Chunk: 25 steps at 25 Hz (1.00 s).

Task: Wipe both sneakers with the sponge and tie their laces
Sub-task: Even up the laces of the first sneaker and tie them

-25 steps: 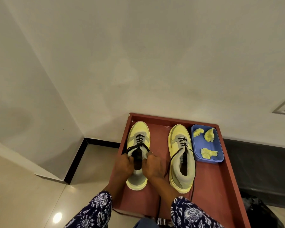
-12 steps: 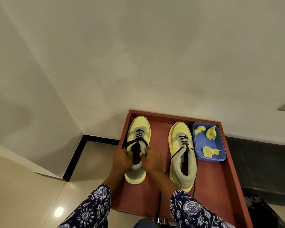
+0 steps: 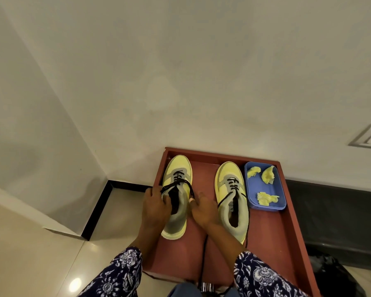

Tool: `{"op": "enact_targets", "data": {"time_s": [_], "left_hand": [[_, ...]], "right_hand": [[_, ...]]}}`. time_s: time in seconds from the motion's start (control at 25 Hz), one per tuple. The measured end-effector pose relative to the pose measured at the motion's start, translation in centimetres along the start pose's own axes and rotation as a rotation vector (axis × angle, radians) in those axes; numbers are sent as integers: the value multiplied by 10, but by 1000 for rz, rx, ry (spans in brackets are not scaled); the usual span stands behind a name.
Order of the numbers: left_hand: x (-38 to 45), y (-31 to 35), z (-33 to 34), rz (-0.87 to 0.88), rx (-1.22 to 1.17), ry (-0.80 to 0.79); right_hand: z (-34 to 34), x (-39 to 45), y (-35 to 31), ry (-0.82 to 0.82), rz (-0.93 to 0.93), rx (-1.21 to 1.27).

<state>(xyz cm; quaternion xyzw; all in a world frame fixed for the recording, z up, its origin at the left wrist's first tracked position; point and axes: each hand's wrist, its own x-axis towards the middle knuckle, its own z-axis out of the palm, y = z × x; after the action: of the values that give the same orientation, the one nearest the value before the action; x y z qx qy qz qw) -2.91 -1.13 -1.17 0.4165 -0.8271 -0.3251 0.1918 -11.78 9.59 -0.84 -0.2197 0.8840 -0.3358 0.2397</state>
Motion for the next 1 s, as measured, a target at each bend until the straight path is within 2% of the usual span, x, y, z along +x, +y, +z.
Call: {"op": "enact_targets", "data": {"time_s": [0.24, 0.4, 0.52, 0.6, 0.76, 1.0], "left_hand": [[-18, 45, 22, 107, -110, -71], [-32, 63, 49, 74, -161, -258], [-42, 76, 67, -20, -134, -405], [-47, 85, 75, -68, -128, -446], [-51, 93, 87, -117, -122, -425], [-50, 92, 94, -82, -87, -381]], "right_hand": [[-56, 2, 21, 215, -45, 44], [-87, 1, 55, 341, 16, 9], [-95, -4, 78, 339, 57, 10], [-93, -9, 87, 314, 73, 35], [-84, -11, 96, 244, 89, 55], [-80, -14, 102, 227, 111, 0]]}}
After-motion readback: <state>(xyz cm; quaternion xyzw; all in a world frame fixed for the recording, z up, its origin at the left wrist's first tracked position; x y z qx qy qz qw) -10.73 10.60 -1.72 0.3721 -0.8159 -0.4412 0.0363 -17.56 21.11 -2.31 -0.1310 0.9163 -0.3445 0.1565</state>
